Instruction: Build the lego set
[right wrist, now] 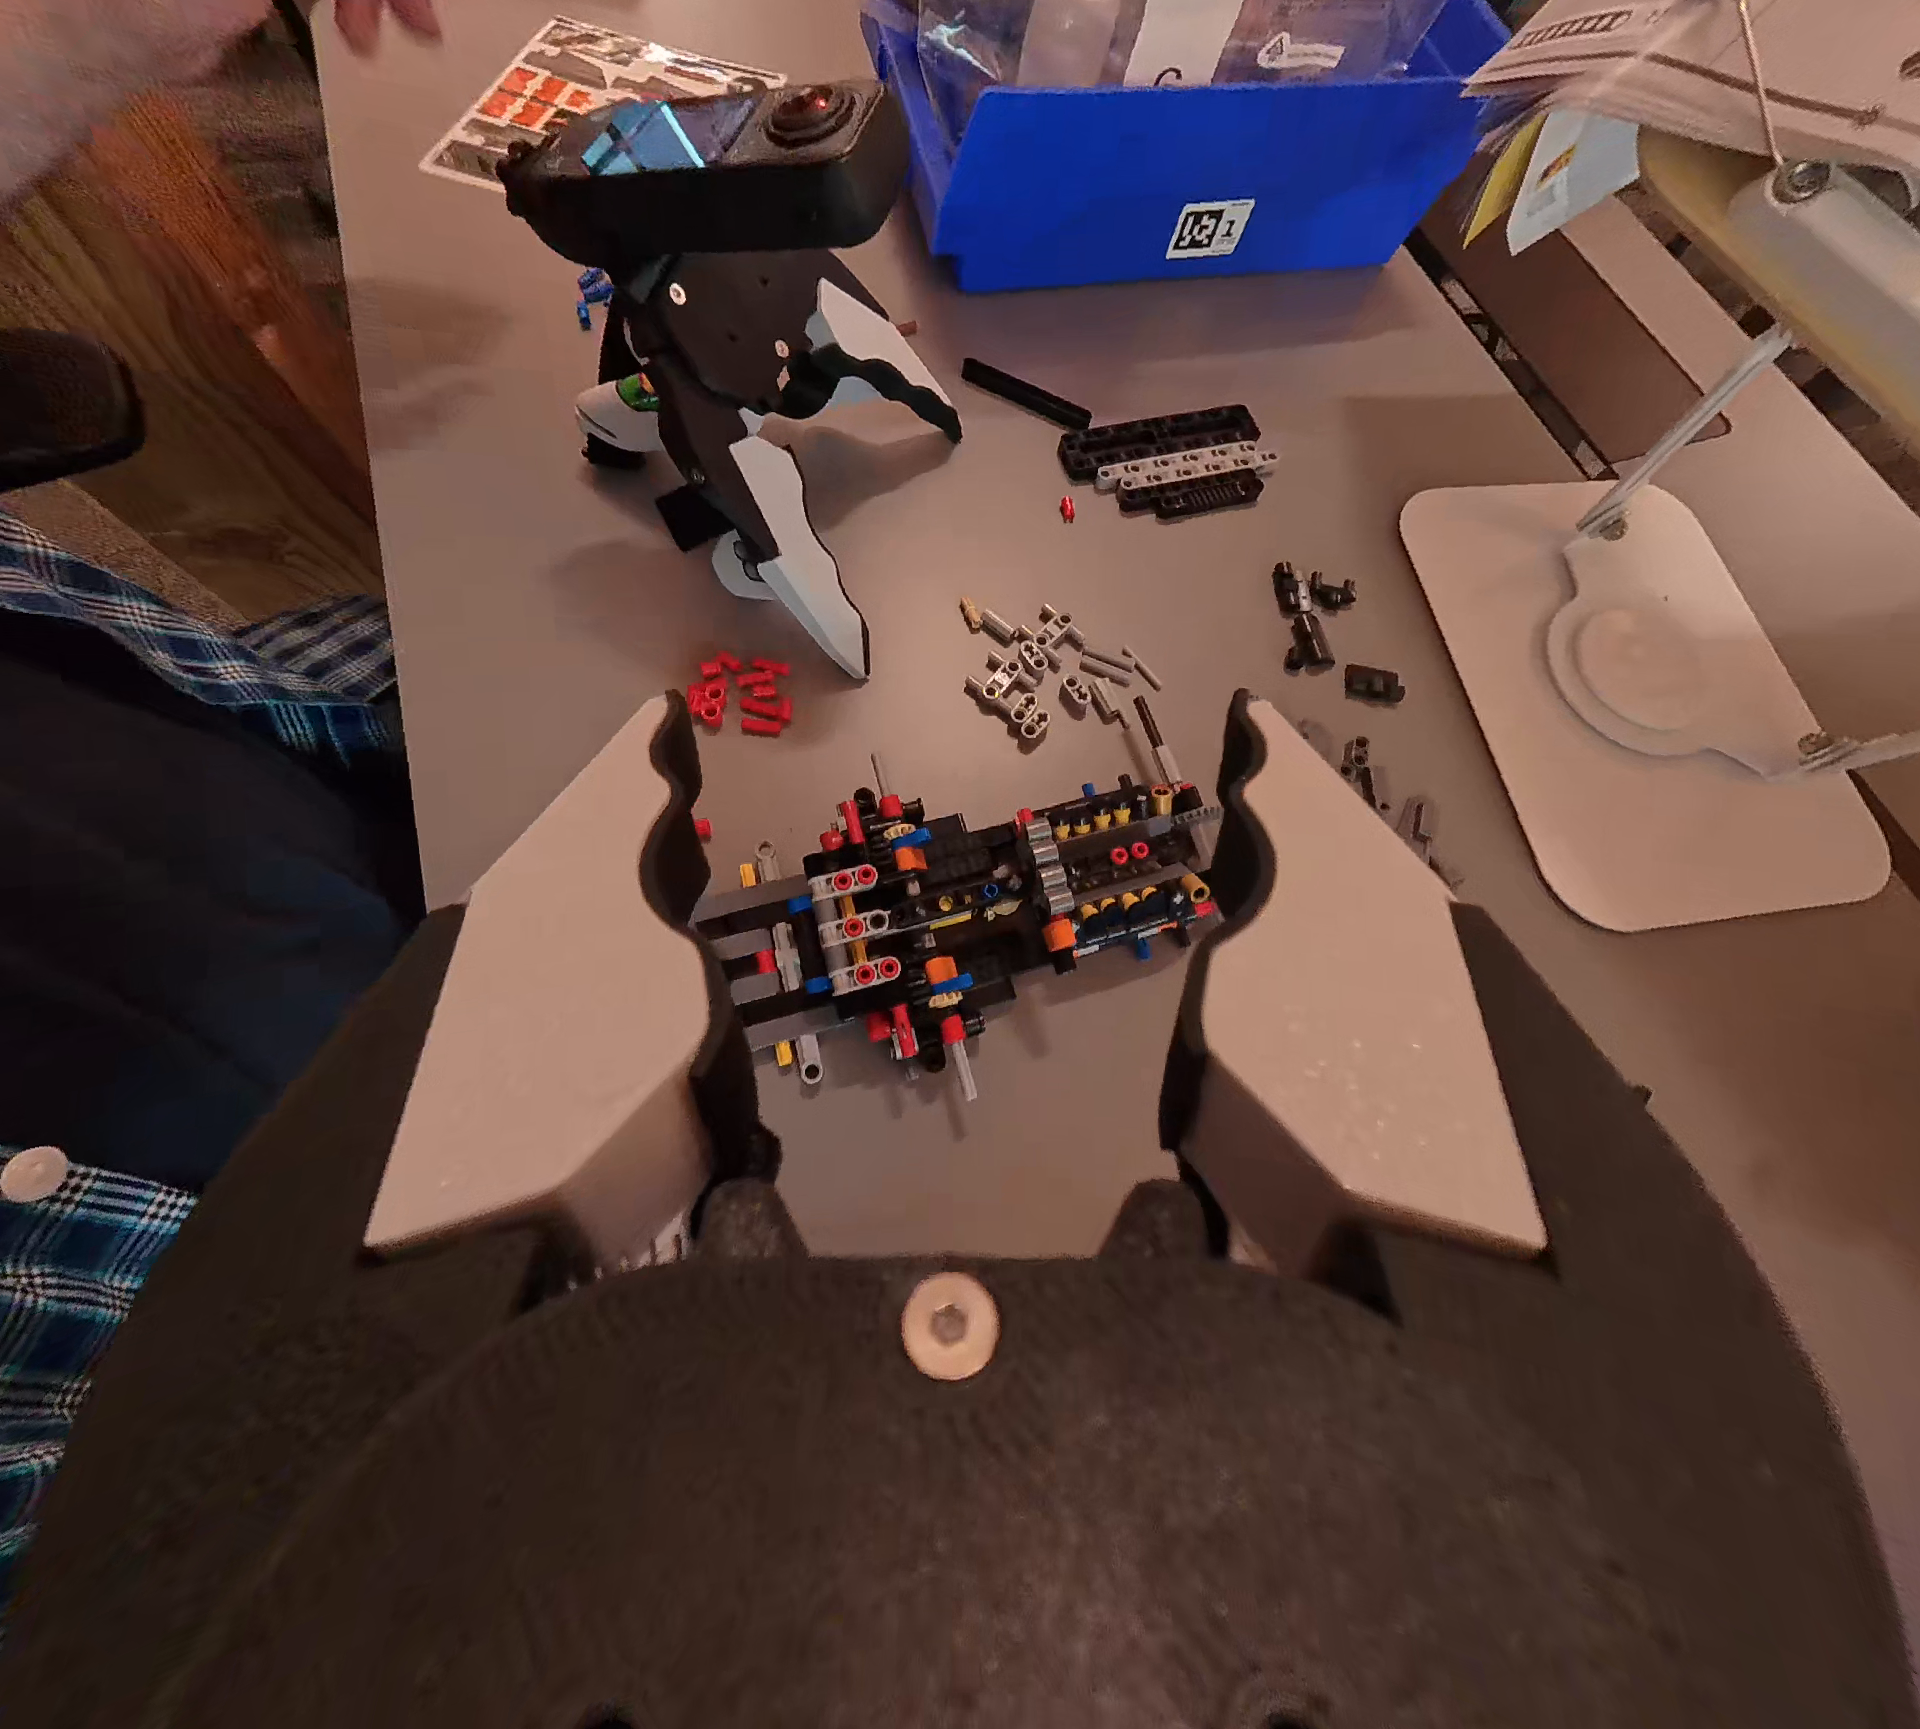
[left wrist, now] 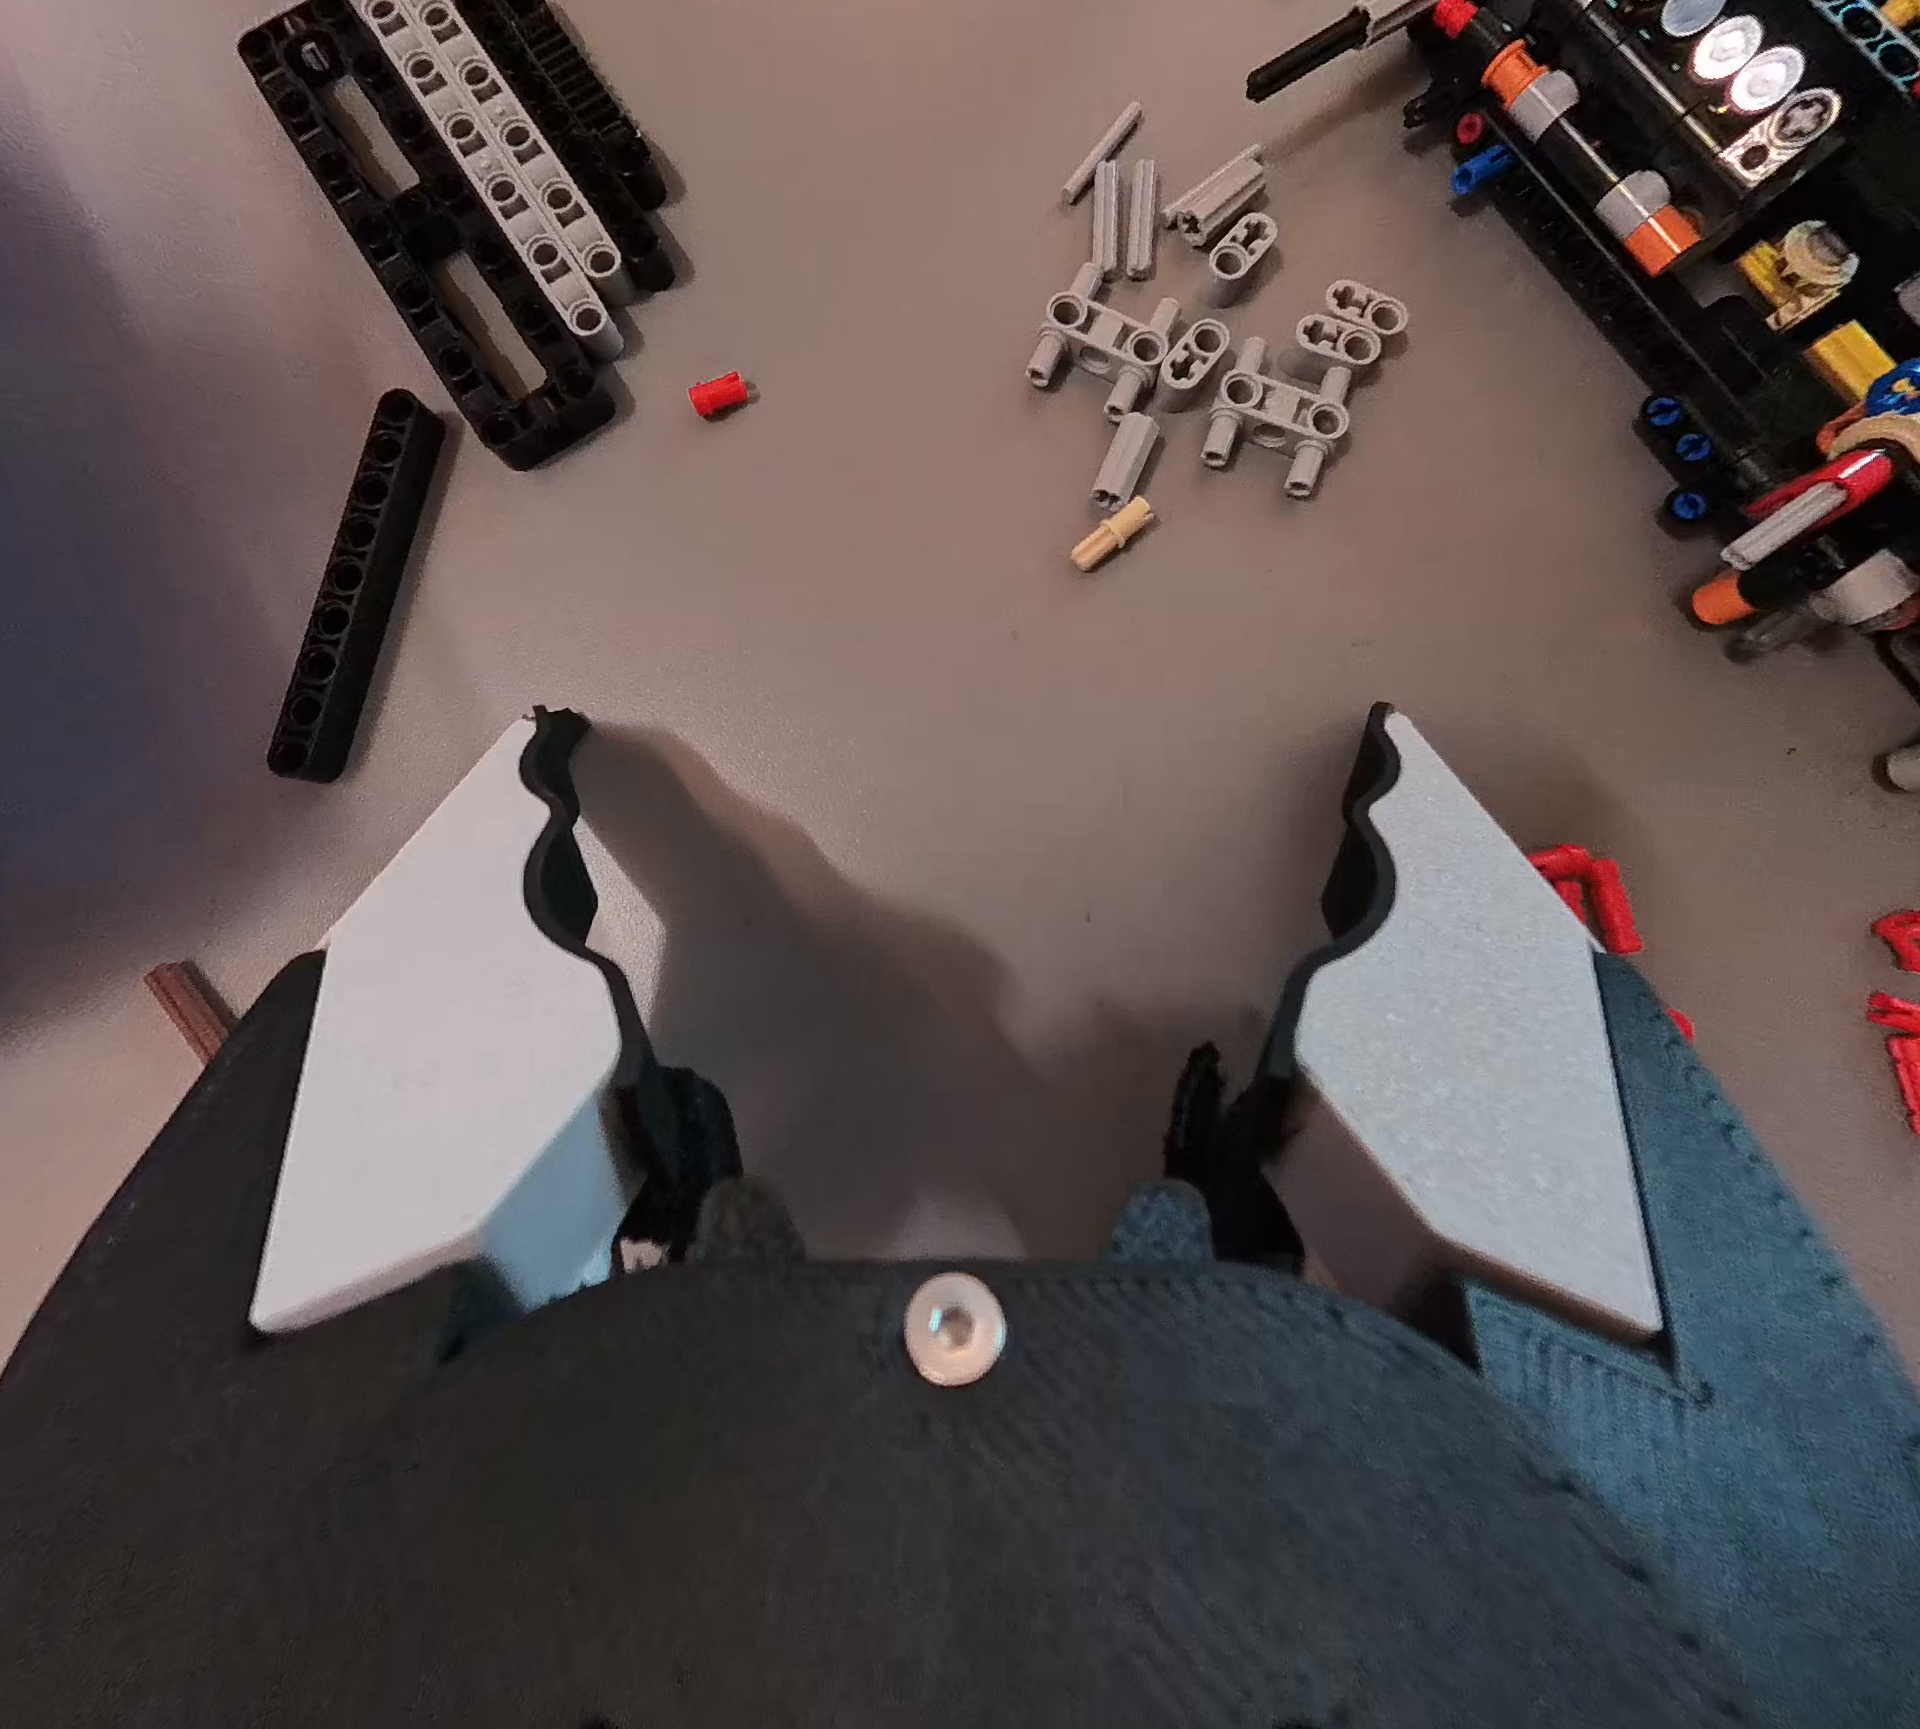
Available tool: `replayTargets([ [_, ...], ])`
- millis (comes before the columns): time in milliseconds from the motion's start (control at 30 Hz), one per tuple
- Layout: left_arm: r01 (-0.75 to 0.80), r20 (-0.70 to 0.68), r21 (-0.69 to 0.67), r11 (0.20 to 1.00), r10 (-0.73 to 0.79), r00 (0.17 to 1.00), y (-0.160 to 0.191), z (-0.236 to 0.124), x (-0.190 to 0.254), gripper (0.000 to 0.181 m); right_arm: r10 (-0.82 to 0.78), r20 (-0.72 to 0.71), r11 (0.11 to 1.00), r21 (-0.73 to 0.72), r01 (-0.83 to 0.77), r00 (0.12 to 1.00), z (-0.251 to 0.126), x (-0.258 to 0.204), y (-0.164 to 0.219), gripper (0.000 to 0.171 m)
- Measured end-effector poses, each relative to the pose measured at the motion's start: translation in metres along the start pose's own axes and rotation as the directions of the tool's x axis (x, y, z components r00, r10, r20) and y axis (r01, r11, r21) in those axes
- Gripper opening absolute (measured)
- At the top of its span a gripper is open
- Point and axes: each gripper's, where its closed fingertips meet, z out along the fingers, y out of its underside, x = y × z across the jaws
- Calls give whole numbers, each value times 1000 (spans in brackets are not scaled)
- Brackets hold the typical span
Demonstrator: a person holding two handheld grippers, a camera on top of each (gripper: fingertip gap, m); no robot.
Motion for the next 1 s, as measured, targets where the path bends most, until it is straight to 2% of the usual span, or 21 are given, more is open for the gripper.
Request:
replayTargets([
  [233, 0, 0, 0, 1000, 0, 1000, 0, 0, 0, 142, 25, -41, 999, 21, -25, 999, 18, 13, -18, 92],
  [633, 0, 0, 0, 1000, 0, 1000, 0, 0, 0, 142, 319, -129, 948, 20, -319, 939, 58, 61, -29, 85],
  [733, 0, 0, 0, 1000, 0, 1000, 0, 0, 0, 142, 335, -165, 940, 0, -340, 928, 63, 75, -35, 84],
  [1000, 0, 0, 0, 1000, 0, 1000, 0, 0, 0, 142, 371, -148, 927, 7, -374, 917, 83, 102, -61, 82],
])
